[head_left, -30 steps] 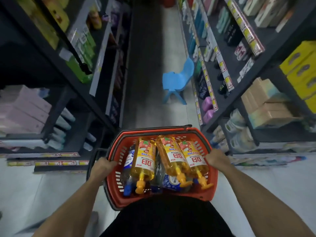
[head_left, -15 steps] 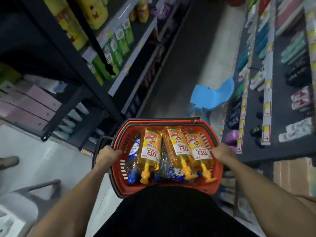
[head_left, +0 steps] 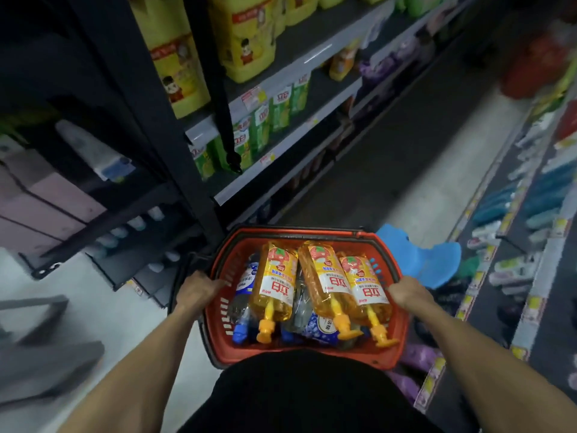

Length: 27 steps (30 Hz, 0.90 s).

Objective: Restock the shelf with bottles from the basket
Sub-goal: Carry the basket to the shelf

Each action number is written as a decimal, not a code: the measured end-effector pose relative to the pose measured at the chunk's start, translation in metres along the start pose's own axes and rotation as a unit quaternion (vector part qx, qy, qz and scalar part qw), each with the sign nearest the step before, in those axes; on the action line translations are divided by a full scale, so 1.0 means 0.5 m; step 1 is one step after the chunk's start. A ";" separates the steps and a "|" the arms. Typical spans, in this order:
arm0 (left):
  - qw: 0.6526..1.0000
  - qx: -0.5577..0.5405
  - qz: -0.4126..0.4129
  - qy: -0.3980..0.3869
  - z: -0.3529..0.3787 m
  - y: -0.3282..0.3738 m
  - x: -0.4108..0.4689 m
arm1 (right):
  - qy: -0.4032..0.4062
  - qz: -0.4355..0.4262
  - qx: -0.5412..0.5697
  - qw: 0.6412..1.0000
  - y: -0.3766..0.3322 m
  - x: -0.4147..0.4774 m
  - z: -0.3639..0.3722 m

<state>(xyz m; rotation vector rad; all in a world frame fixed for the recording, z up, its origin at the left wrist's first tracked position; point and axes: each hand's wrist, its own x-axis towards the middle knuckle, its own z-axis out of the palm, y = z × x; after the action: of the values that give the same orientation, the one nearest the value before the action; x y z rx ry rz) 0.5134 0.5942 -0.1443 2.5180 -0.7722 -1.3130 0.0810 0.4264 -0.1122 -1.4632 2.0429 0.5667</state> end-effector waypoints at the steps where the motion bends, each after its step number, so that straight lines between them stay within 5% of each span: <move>1: 1.000 -0.005 -0.007 0.004 0.004 0.013 0.004 | -0.003 -0.008 -0.007 1.000 -0.010 0.028 -0.014; 8: 0.990 -0.056 -0.114 0.062 0.078 0.079 -0.030 | -0.034 -0.089 -0.086 0.992 -0.108 0.240 -0.109; 15: 0.938 -0.152 -0.286 0.122 0.260 0.154 -0.138 | -0.067 -0.227 -0.202 0.950 -0.237 0.409 -0.238; 27: 0.855 -0.320 -0.374 0.161 0.554 0.231 -0.281 | -0.032 -0.341 -0.327 0.881 -0.271 0.460 -0.289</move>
<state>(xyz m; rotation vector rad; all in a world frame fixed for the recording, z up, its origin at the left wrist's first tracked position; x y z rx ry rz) 0.1826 0.5890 -0.1615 2.3784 0.6960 -0.9977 0.1243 0.1293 -0.1561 -2.3498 1.1604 1.0185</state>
